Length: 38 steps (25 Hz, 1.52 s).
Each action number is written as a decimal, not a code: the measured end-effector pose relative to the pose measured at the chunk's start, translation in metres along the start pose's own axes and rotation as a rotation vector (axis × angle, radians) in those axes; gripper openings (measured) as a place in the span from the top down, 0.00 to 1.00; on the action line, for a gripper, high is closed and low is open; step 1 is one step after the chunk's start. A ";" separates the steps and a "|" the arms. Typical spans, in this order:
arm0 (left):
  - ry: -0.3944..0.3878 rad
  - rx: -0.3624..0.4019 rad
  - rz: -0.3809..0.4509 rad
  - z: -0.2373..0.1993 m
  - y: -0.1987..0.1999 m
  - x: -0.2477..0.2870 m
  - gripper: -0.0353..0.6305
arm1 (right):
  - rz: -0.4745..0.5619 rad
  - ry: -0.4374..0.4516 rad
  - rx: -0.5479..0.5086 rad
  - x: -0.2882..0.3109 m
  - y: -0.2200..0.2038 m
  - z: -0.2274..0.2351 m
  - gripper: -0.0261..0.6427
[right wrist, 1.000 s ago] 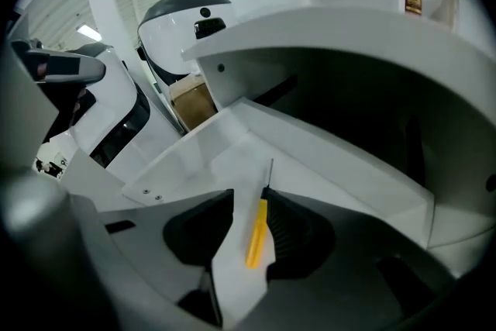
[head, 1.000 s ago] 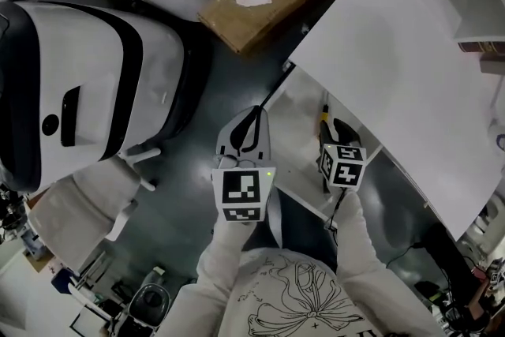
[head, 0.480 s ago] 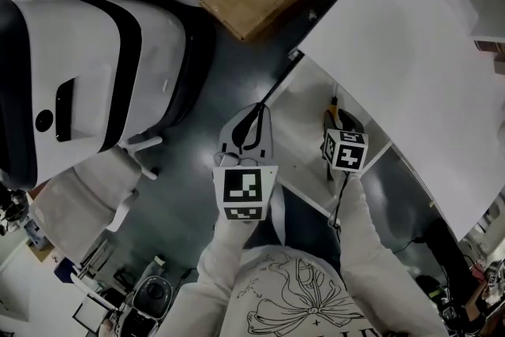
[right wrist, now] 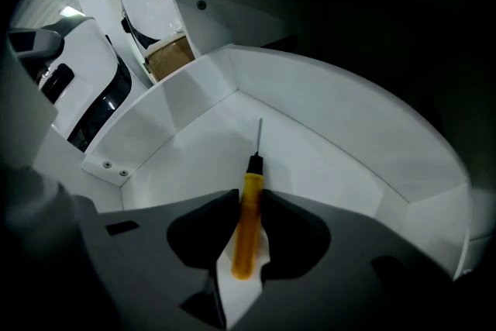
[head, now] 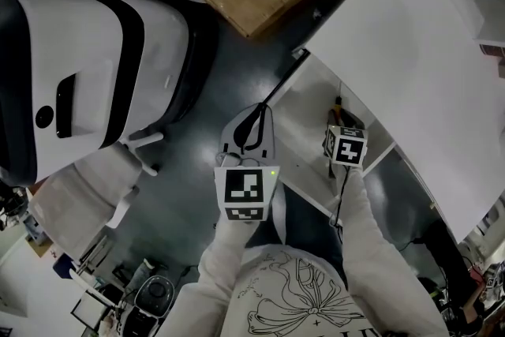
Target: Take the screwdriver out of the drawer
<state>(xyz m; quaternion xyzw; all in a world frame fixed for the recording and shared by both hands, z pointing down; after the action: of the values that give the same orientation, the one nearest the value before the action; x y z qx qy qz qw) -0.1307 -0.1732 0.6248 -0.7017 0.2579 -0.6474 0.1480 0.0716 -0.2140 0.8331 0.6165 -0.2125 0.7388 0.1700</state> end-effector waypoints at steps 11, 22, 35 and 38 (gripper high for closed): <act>-0.004 0.000 0.018 0.002 0.006 -0.010 0.93 | 0.006 -0.019 -0.009 -0.007 0.000 0.000 0.85; -0.009 0.018 0.090 0.005 0.025 -0.046 0.93 | 0.078 -0.028 -0.067 -0.070 0.007 -0.022 0.85; -0.057 0.044 0.240 0.023 0.058 -0.121 0.93 | 0.229 -0.020 -0.059 -0.184 -0.001 -0.054 0.85; -0.061 0.075 0.277 0.028 0.070 -0.140 0.93 | 0.283 -0.022 -0.048 -0.212 0.004 -0.060 0.85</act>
<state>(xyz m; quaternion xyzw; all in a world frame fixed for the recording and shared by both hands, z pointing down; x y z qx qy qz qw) -0.1196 -0.1570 0.4666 -0.6729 0.3231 -0.6083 0.2698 0.0581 -0.1840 0.6151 0.5844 -0.3166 0.7432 0.0765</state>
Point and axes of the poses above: the fingertips, and each gripper's own axes: x forward along the fingers, z to its right, y out of its top, the point moved 3 cm from there along -x, backward along the fingers, and after that the axes turned 13 degrees about -z, right-handed, at the moved point
